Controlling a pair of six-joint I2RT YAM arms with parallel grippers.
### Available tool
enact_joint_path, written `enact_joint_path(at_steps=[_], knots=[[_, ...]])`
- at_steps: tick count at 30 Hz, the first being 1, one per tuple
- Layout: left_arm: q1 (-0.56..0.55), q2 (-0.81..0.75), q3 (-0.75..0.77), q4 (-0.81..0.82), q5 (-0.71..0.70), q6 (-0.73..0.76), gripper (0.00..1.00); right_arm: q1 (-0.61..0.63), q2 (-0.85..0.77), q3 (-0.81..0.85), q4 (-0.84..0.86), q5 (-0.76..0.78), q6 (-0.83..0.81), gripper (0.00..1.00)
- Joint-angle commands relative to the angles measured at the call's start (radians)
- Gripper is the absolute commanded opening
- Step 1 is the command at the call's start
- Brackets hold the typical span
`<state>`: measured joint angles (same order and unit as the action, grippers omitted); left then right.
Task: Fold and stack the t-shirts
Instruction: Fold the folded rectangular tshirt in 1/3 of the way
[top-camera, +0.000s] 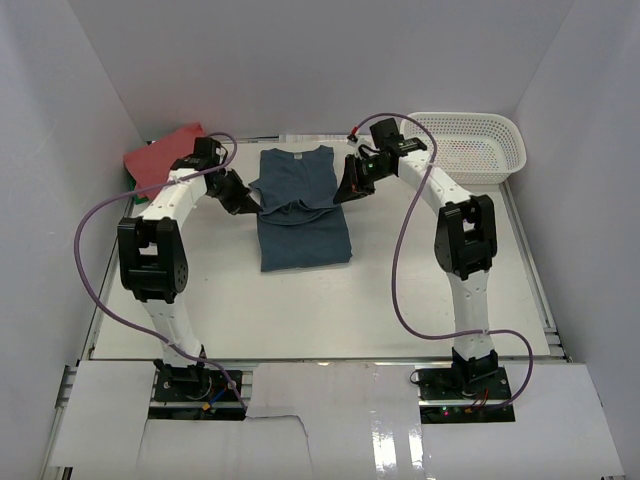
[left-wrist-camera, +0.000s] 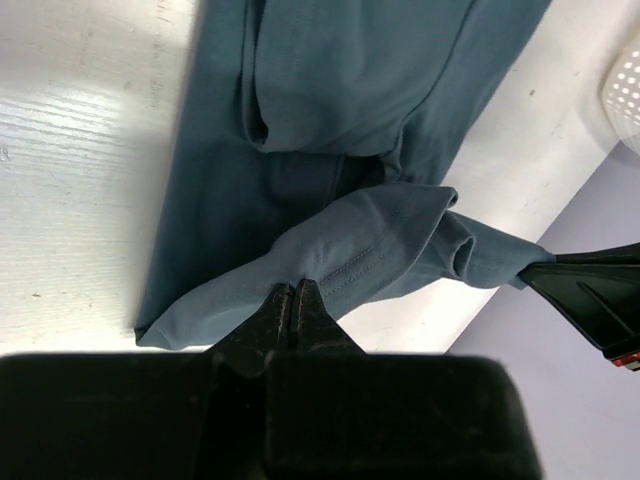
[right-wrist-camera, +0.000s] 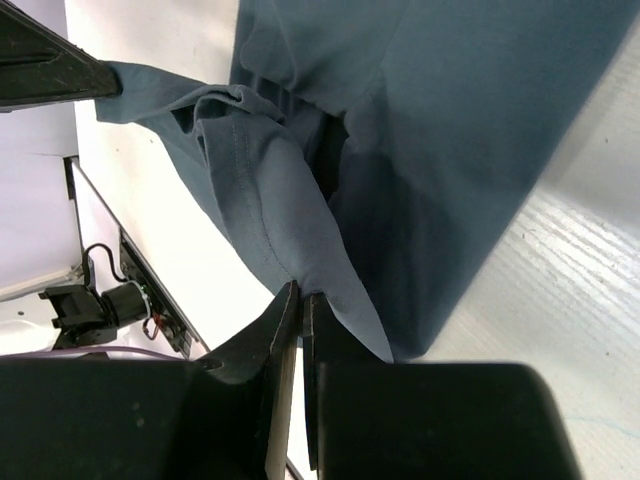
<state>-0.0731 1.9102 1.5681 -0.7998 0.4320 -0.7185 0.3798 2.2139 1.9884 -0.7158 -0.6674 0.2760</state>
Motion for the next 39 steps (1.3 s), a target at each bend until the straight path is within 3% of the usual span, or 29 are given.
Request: enact_joint_path(at_steps=[1, 20, 26, 29, 33, 34, 35, 37, 39], knots=[[0.009, 0.004, 0.027, 0.019, -0.009, 0.017, 0.00, -0.009, 0.027, 0.052, -0.007, -0.031, -0.014, 0.08], [0.009, 0.158, 0.049, 0.079, -0.032, 0.024, 0.00, -0.053, 0.220, 0.188, 0.082, -0.097, 0.060, 0.08], [0.013, 0.196, 0.040, 0.131, -0.016, 0.001, 0.00, -0.061, 0.228, 0.138, 0.180, -0.104, 0.092, 0.11], [0.015, 0.161, -0.003, 0.206, -0.021, -0.022, 0.06, -0.064, 0.233, 0.121, 0.236, -0.103, 0.115, 0.14], [0.016, 0.135, -0.008, 0.247, -0.021, -0.039, 0.11, -0.065, 0.237, 0.112, 0.285, -0.098, 0.143, 0.25], [0.016, 0.125, -0.002, 0.249, -0.024, -0.042, 0.19, -0.064, 0.234, 0.109, 0.295, -0.097, 0.152, 0.28], [0.016, 0.119, -0.002, 0.254, -0.026, -0.045, 0.35, -0.065, 0.230, 0.099, 0.317, -0.092, 0.158, 0.31], [0.019, 0.102, 0.001, 0.263, -0.035, -0.061, 0.47, -0.065, 0.218, 0.090, 0.340, -0.087, 0.170, 0.37], [0.022, 0.067, -0.005, 0.287, -0.039, -0.085, 0.66, -0.065, 0.201, 0.063, 0.381, -0.083, 0.176, 0.40]])
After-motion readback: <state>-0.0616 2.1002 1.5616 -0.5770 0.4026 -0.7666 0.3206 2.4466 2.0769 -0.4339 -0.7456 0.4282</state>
